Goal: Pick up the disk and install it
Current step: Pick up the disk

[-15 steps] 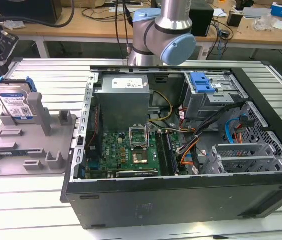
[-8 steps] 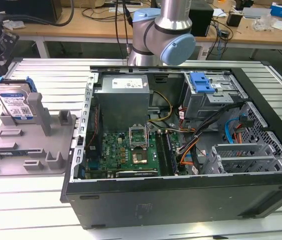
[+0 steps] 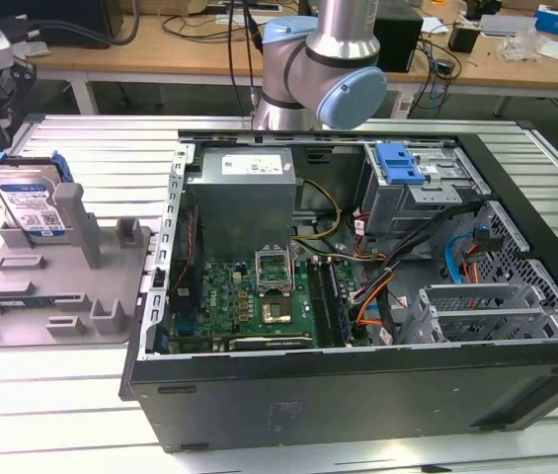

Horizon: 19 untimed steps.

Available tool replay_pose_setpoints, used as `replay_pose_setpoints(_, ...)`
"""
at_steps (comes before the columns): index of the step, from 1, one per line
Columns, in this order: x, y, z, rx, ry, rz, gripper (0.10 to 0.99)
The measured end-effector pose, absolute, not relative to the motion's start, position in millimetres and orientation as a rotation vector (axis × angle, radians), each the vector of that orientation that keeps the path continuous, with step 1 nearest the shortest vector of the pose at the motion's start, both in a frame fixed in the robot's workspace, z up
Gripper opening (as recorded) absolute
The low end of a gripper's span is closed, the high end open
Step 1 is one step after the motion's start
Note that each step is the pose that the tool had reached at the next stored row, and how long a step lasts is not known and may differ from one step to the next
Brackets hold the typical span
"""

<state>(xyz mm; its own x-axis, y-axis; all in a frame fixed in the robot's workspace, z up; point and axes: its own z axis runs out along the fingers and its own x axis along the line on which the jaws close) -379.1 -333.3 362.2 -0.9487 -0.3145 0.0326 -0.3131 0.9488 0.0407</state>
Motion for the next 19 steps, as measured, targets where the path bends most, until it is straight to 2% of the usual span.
replay_pose_setpoints(19,-379.1,-333.3,359.5,1.207,-2.850,-0.038,0.106)
